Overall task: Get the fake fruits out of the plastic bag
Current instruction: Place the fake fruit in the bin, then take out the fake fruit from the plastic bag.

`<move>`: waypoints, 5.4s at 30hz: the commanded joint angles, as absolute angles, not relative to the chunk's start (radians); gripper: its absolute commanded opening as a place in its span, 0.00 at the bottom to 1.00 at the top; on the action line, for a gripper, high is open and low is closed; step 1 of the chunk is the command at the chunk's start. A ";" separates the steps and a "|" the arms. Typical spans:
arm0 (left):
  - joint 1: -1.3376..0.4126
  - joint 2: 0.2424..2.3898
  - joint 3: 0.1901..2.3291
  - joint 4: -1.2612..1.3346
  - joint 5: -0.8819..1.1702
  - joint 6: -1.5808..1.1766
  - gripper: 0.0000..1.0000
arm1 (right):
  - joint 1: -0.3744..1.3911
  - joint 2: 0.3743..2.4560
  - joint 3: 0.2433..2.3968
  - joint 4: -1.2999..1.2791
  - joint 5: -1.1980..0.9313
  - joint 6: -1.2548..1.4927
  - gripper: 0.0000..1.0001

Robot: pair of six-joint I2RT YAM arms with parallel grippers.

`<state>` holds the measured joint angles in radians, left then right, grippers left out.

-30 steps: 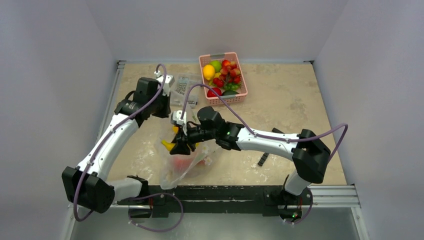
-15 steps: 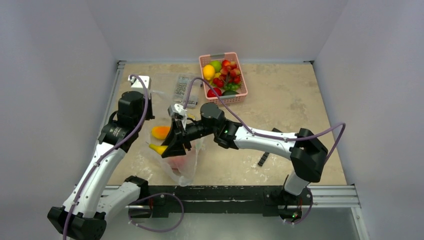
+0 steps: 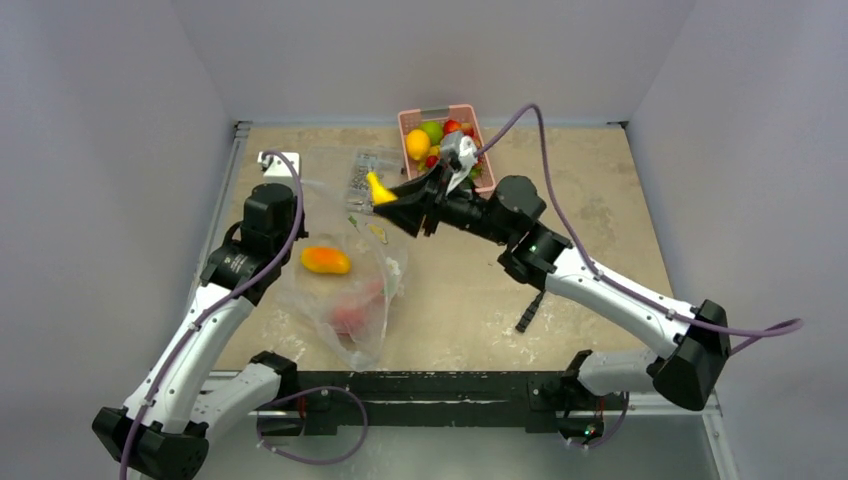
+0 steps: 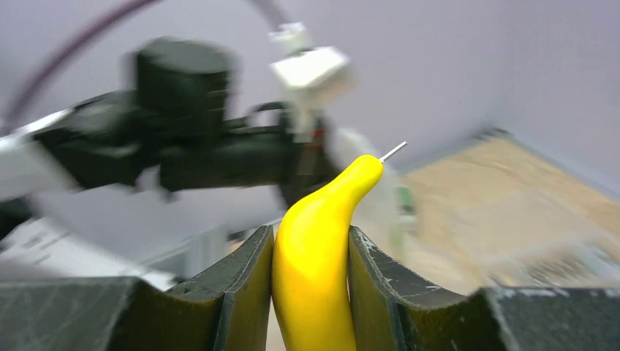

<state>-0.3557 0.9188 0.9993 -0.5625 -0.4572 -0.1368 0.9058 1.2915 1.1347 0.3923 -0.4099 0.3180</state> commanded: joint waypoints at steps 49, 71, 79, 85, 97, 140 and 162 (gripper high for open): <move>-0.413 0.932 0.978 -0.525 -0.549 -0.102 0.00 | 0.583 2.298 2.203 -0.084 0.382 0.158 0.86; -0.432 0.924 0.971 -0.512 -0.506 -0.096 0.00 | 0.779 1.571 1.304 -0.026 0.011 0.305 0.70; -0.432 0.925 0.973 -0.512 -0.506 -0.101 0.00 | 1.055 1.374 0.997 0.262 0.003 0.092 0.72; -0.436 0.916 0.966 -0.509 -0.524 -0.105 0.00 | 1.112 1.553 1.027 0.475 -0.066 0.006 0.73; -0.438 0.913 0.962 -0.494 -0.447 -0.126 0.00 | 1.116 1.970 1.269 0.648 0.065 -0.156 0.75; -0.438 0.952 0.965 -0.493 -0.502 -0.112 0.00 | 1.085 2.258 1.569 0.410 0.076 -0.173 0.44; -0.439 0.946 0.965 -0.491 -0.539 -0.117 0.00 | 1.086 1.866 1.286 0.335 -0.059 0.017 0.07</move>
